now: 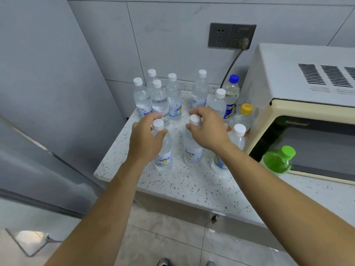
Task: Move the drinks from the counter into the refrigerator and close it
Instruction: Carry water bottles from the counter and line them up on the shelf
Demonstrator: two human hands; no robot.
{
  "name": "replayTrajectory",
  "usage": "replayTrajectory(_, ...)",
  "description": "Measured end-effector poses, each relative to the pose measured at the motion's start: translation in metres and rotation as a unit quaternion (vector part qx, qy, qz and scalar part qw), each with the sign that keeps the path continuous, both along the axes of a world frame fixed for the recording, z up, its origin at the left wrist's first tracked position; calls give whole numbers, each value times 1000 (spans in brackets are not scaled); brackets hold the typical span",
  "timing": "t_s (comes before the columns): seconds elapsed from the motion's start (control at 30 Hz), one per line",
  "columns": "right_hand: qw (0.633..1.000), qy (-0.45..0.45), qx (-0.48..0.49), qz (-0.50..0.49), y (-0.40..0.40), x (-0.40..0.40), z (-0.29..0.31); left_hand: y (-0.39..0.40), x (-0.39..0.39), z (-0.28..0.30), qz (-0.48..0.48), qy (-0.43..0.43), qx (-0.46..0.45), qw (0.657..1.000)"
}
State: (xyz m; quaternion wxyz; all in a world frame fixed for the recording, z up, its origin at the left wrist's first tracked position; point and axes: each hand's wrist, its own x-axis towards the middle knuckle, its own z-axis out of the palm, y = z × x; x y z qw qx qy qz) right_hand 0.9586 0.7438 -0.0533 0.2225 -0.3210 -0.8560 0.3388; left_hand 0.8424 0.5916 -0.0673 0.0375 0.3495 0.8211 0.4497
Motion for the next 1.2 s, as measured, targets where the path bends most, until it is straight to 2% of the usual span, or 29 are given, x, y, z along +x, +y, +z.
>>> replayTrajectory(0.1,998,54,-17,-38,-14,9,-26,-7,7,-18,28,-94,24,995)
replayTrajectory(0.17,995,60,-71,-48,-24,15,-49,-12,11,-34,38,-172,50,983)
replayTrajectory(0.23,984,68,-148,-72,-31,19,-70,-15,11,-52,42,-215,56,974)
replayTrajectory(0.3,969,75,-213,-102,-34,18,-87,-16,11,-67,44,-239,49,969)
replayTrajectory(0.4,954,75,-258,-133,-33,13,-100,-13,13,-85,47,-263,28,963)
replayTrajectory(0.57,951,90,-253,-153,-34,5,-105,-15,10,-111,46,-309,33,949)
replayTrajectory(0.77,948,138,-245,-146,-66,30,-112,-38,20,-117,40,-306,71,948)
replayTrajectory(0.97,930,188,-296,-113,-100,69,-115,-73,44,-118,-17,-382,118,917)
replayTrajectory(1.07,902,212,-364,-95,-111,88,-112,-92,56,-110,-60,-407,135,901)
replayTrajectory(1.2,818,259,-510,-66,-122,112,-110,-118,78,-99,-85,-480,171,856)
